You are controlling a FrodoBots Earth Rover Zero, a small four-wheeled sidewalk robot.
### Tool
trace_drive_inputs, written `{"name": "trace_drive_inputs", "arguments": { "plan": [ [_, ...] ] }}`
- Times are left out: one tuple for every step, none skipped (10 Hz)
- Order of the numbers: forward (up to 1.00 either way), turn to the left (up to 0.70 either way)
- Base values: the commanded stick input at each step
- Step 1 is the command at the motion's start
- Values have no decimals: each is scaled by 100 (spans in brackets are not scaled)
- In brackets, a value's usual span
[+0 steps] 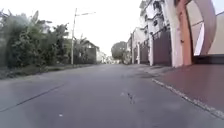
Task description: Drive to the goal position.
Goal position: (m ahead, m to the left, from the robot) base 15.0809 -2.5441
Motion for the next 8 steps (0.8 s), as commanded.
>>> {"name": "trace_drive_inputs", "arguments": {
  "plan": [
    [100,0],
    [100,0],
    [100,0],
    [100,0],
    [100,0],
    [100,0],
    [100,0],
    [100,0]
  ]
}}
